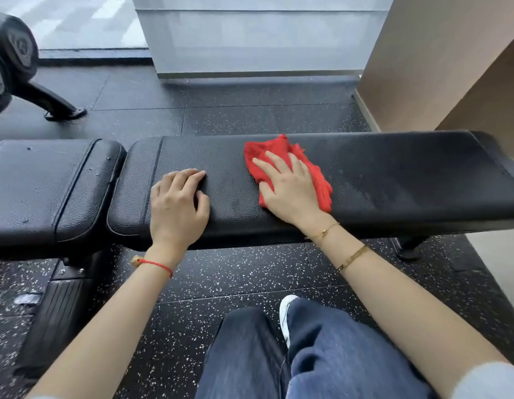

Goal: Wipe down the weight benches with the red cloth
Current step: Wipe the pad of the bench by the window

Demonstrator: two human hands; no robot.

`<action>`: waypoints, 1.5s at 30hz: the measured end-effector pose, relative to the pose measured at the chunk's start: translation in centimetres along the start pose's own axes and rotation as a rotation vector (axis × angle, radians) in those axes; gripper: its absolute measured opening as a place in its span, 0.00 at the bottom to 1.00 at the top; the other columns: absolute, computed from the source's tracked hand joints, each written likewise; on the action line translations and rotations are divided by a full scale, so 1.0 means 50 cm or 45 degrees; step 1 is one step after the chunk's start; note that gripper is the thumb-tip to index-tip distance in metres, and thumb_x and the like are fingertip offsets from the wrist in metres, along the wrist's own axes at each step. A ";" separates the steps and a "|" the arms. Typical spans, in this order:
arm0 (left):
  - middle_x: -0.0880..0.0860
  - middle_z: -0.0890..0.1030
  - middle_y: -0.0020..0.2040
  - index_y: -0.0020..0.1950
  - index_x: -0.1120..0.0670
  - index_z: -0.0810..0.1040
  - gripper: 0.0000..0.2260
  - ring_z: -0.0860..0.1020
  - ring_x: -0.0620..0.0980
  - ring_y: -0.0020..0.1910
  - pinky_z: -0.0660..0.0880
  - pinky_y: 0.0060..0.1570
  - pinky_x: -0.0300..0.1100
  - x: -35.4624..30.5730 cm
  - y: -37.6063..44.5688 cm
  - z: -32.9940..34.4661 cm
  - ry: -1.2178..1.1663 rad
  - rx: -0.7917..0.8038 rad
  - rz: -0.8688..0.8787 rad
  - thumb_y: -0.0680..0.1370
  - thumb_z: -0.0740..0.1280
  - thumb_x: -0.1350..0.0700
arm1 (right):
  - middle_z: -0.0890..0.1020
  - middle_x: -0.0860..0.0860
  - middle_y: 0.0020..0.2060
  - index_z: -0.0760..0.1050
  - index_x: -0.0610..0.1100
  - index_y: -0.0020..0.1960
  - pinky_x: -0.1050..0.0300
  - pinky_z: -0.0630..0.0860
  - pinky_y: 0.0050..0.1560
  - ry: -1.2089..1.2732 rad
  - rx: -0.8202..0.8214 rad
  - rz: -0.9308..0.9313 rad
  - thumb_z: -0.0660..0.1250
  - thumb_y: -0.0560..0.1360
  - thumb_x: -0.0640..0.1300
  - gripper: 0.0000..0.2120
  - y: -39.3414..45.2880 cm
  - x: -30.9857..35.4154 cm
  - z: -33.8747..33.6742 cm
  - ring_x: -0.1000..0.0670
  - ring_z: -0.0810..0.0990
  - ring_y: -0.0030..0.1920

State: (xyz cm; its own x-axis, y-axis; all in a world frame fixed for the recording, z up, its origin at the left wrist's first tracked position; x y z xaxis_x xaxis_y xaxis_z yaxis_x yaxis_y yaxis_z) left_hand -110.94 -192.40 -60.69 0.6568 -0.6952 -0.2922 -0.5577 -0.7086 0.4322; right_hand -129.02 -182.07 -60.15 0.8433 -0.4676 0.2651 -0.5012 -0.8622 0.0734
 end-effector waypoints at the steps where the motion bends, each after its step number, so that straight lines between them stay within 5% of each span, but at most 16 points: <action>1: 0.49 0.79 0.64 0.65 0.52 0.78 0.18 0.73 0.54 0.64 0.66 0.66 0.52 0.000 0.000 -0.001 0.000 -0.004 -0.001 0.77 0.61 0.53 | 0.62 0.56 0.77 0.63 0.59 0.75 0.45 0.49 0.77 0.007 0.019 -0.087 0.58 0.79 0.52 0.25 -0.012 0.036 0.011 0.40 0.56 0.77; 7: 0.50 0.79 0.64 0.65 0.52 0.78 0.18 0.73 0.54 0.65 0.66 0.66 0.52 0.001 -0.001 -0.005 -0.016 -0.013 0.014 0.76 0.61 0.54 | 0.65 0.58 0.76 0.65 0.60 0.74 0.45 0.53 0.77 0.027 0.035 -0.272 0.60 0.77 0.53 0.25 -0.076 0.034 0.006 0.43 0.60 0.76; 13: 0.50 0.79 0.65 0.66 0.53 0.78 0.19 0.72 0.54 0.66 0.66 0.67 0.52 0.000 -0.004 -0.004 -0.038 -0.001 0.009 0.77 0.61 0.54 | 0.66 0.55 0.76 0.67 0.58 0.73 0.46 0.54 0.76 -0.053 -0.187 0.328 0.60 0.78 0.51 0.23 -0.076 -0.235 -0.072 0.42 0.62 0.74; 16: 0.50 0.79 0.65 0.66 0.53 0.78 0.19 0.72 0.54 0.65 0.66 0.67 0.53 -0.001 -0.003 -0.005 -0.033 -0.010 0.003 0.76 0.60 0.54 | 0.64 0.54 0.77 0.66 0.57 0.74 0.45 0.53 0.77 -0.038 -0.188 0.539 0.59 0.78 0.51 0.24 -0.055 -0.266 -0.080 0.40 0.59 0.75; 22: 0.50 0.79 0.64 0.66 0.53 0.78 0.19 0.72 0.54 0.65 0.66 0.66 0.53 -0.005 -0.003 -0.004 -0.023 -0.004 0.010 0.76 0.60 0.53 | 0.64 0.57 0.76 0.64 0.60 0.74 0.46 0.54 0.76 -0.032 0.009 -0.053 0.59 0.77 0.52 0.25 -0.042 -0.016 -0.007 0.43 0.60 0.75; 26: 0.50 0.79 0.64 0.66 0.53 0.77 0.19 0.72 0.54 0.65 0.66 0.66 0.52 -0.003 -0.003 -0.004 -0.016 -0.012 0.022 0.76 0.60 0.53 | 0.64 0.59 0.76 0.64 0.61 0.74 0.45 0.54 0.76 0.006 0.073 -0.233 0.59 0.77 0.52 0.25 -0.084 -0.012 -0.003 0.45 0.60 0.76; 33: 0.50 0.78 0.65 0.66 0.52 0.77 0.19 0.72 0.54 0.65 0.66 0.67 0.52 -0.003 -0.004 -0.003 0.002 -0.010 0.012 0.76 0.60 0.53 | 0.65 0.56 0.76 0.67 0.58 0.73 0.48 0.55 0.76 -0.061 -0.171 0.391 0.60 0.78 0.51 0.23 -0.074 -0.293 -0.091 0.42 0.62 0.74; 36: 0.50 0.78 0.64 0.66 0.53 0.77 0.20 0.72 0.54 0.65 0.66 0.67 0.53 -0.006 -0.003 -0.003 0.007 -0.011 -0.003 0.76 0.59 0.53 | 0.63 0.55 0.77 0.65 0.58 0.74 0.46 0.52 0.77 -0.039 -0.143 0.508 0.58 0.79 0.52 0.24 -0.012 -0.295 -0.088 0.40 0.59 0.75; 45: 0.49 0.78 0.65 0.66 0.52 0.77 0.20 0.72 0.53 0.65 0.66 0.67 0.51 0.001 -0.003 -0.002 0.000 -0.013 0.025 0.77 0.59 0.51 | 0.63 0.58 0.76 0.64 0.60 0.74 0.46 0.53 0.77 -0.027 0.098 -0.299 0.60 0.77 0.52 0.25 -0.006 0.036 0.009 0.43 0.59 0.76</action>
State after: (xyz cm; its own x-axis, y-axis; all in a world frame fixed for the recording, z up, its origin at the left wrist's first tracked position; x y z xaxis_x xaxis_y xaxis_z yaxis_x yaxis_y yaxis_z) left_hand -110.77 -192.30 -60.67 0.6458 -0.7088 -0.2838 -0.5653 -0.6937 0.4463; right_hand -127.27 -182.74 -60.13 0.9392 -0.2557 0.2291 -0.2752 -0.9597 0.0573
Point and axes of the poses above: each hand's wrist, its own y-axis towards the middle knuckle, its own z-axis out of the palm, x = y × z, the point moved 8 cm from there along y, towards the middle knuckle
